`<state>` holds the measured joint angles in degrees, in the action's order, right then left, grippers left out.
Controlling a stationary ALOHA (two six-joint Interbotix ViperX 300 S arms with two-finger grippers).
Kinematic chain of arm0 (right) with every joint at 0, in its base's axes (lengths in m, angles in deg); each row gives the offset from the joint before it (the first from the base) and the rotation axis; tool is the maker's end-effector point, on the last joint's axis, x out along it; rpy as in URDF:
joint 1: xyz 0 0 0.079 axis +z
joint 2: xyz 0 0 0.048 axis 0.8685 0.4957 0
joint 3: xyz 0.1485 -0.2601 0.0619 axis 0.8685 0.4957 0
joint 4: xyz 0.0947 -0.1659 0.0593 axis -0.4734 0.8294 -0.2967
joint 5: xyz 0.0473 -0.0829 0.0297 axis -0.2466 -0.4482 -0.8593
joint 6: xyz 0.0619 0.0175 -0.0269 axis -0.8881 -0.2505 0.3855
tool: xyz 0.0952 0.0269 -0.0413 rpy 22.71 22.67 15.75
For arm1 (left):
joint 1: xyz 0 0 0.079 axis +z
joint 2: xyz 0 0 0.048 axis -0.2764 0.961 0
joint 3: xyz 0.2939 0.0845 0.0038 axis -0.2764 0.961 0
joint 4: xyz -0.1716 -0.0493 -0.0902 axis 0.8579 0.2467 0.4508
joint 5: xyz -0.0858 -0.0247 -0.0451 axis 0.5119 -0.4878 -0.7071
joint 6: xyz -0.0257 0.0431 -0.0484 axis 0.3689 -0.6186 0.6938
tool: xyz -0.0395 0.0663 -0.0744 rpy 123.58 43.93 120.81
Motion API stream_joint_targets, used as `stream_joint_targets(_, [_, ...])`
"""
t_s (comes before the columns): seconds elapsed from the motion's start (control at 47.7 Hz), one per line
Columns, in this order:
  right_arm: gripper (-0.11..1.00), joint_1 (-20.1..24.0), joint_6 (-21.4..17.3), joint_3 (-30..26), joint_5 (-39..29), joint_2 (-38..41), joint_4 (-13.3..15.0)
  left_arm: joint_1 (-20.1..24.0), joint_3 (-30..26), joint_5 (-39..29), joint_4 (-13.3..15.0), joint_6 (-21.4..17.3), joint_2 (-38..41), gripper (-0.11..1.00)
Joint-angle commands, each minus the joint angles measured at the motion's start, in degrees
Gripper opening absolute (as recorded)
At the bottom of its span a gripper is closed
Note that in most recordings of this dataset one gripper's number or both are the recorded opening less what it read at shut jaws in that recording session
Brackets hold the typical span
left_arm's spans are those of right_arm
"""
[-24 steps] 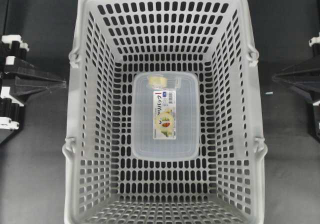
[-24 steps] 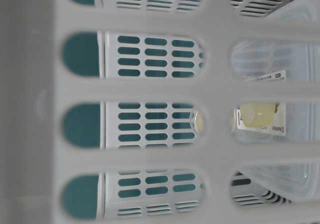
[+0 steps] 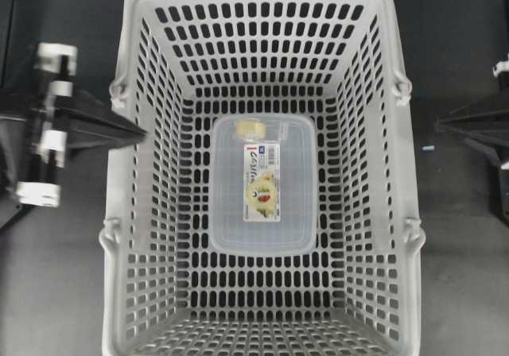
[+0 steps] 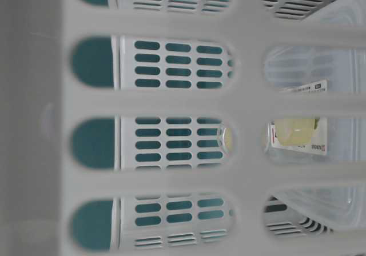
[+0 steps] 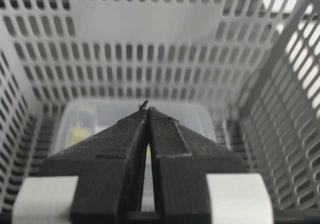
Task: Pick up the cellophane tape from the shopping basket with the left arm.
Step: 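Move the left gripper over the basket toward the clear container, then lower the open left gripper around the clear cellophane tape roll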
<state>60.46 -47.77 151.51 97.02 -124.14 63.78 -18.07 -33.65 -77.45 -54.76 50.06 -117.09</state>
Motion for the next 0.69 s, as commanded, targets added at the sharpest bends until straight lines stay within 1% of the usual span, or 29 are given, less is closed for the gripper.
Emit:
stream_joint_targets(0.0, [0.00, 0.1, -0.1, -0.9, -0.7, 0.3, -0.2, -0.5, -7.6, -6.5, -0.2, 0.3, 5.4, 0.00])
stream_joint_targets(0.084, [0.00, 0.1, -0.1, -0.9, -1.8, 0.2, -0.2, -0.6, -12.9, -11.6, -0.2, 0.4, 10.9, 0.00])
stream_joint_targets(0.273, [0.01, 0.1, 0.0, -0.9, -3.3, 0.2, -0.2, -1.5, -21.7, -20.2, -0.2, -0.3, 21.2, 0.00])
stream_joint_targets(0.356, [0.05, 0.0, 0.0, -0.9, -3.5, 0.2, -0.2, -1.6, -24.8, -24.0, -0.3, -0.3, 24.6, 0.00])
stream_joint_targets(0.44, [0.16, -0.3, 0.0, -1.0, -3.6, 0.0, -0.2, -1.8, -27.5, -27.9, -0.2, -0.5, 28.0, 0.00])
stream_joint_targets(0.545, [0.37, -0.3, -0.1, -1.0, -3.6, -0.2, -0.2, -2.3, -29.5, -30.7, -0.2, -1.3, 30.8, 0.00])
stream_joint_targets(0.587, [0.49, -0.3, -0.1, -1.0, -3.6, -0.3, -0.2, -2.6, -30.3, -31.5, -0.2, -2.0, 31.8, 0.00])
stream_joint_targets(0.671, [0.65, 0.3, -0.1, -1.1, -3.5, -0.4, -0.2, -3.0, -31.7, -32.4, -0.2, -3.2, 33.3, 0.01])
